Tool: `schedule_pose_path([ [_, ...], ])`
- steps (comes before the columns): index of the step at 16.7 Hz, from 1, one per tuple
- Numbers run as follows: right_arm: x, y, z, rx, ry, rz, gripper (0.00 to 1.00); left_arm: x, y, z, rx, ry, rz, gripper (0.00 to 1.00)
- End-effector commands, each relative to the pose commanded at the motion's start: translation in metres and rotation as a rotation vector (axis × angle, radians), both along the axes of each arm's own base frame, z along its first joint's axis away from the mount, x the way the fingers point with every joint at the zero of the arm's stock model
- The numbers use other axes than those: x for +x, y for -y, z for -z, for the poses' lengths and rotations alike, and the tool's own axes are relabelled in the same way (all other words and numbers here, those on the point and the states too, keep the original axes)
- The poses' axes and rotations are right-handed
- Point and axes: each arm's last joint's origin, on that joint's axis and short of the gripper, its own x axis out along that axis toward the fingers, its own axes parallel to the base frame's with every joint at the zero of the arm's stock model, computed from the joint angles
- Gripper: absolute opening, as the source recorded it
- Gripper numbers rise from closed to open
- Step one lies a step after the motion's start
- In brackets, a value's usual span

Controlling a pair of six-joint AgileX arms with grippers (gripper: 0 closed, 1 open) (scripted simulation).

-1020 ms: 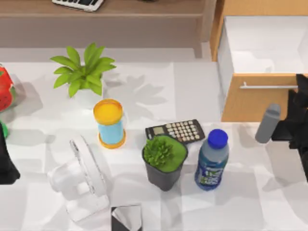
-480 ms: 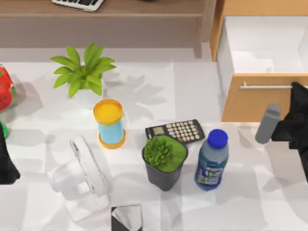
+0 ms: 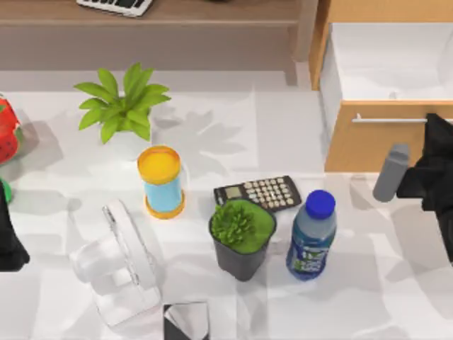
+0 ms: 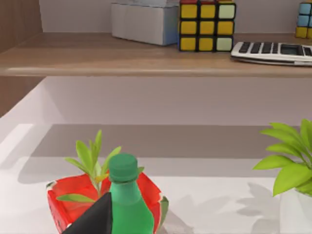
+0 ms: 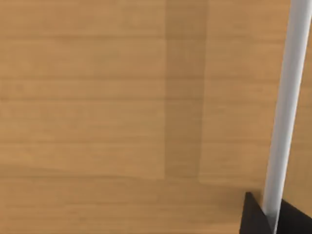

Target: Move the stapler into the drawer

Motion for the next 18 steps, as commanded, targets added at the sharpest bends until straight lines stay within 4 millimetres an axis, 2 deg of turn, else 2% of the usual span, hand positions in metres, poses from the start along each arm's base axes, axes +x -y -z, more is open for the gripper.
schedule_pose_path([
  [6,0.043,0.001,0.001,-0.002,-0.006,-0.002,0.00,0.000,0.000,0.000,0.000,0.000,0.000,1.00],
  [13,0.051,0.001,0.000,0.002,-0.002,-0.001,0.00,0.000,0.000,0.000,0.000,0.000,0.000,1.00],
  [18,0.081,0.000,0.002,0.004,-0.010,-0.001,0.00,0.000,0.000,0.000,0.000,0.000,0.000,1.00],
])
